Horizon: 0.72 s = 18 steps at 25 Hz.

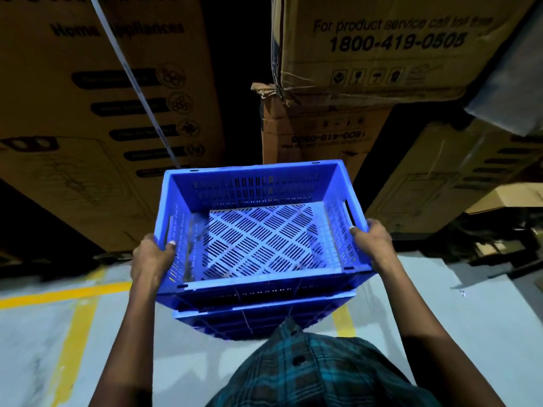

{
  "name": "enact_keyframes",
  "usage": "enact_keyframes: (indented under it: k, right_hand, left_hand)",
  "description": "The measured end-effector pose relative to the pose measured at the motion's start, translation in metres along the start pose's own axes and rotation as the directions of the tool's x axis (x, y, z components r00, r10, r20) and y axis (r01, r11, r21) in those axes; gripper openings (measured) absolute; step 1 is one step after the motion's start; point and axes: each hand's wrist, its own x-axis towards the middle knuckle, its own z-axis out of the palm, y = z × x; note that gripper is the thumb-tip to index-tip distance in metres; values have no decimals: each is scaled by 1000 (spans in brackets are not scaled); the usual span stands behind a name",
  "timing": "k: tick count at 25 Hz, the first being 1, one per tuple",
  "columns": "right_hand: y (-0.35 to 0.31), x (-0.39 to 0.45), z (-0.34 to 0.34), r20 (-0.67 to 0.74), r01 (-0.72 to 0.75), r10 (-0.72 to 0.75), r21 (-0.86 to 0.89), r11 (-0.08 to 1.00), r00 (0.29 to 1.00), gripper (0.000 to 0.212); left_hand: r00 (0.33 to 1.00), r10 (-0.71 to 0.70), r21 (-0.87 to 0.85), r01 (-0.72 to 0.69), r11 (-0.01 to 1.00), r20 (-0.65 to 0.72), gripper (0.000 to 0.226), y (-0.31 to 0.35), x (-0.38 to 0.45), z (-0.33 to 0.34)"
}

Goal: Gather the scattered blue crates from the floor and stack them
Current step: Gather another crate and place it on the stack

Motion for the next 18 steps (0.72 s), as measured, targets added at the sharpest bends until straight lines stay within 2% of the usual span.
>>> enact_keyframes:
  k: [2,8,11,13,15,18]
  right_hand:
    - [5,0,-3,-14,10,-10,34,999,1000,66]
    - [8,-17,-8,-65,37,-30,105,994,997,27]
    - [10,-17,-8,-57,50,-46,73,996,997,40]
    - [7,-25,-3,-76,56,-57,-5,998,995,54]
    - [6,-35,7,-118,80,-104,-196,977,988,60]
    - [11,-43,23,-207,101,-239,-518,849,949,80]
  left_hand:
    - [1000,28,-13,-28,1000,-1,37,-2,-5,-2]
    - [992,114,-94,-110,990,46,33,-15,-13,-13]
    - [986,159,-89,-154,984,52,32,-17,-17,-15]
    - [983,176,-62,-173,983,50,31,-18,-20,-14]
    - [981,191,-36,-189,981,37,28,-19,-22,-13]
    - [979,201,-9,-200,980,41,24,-19,-23,-10]
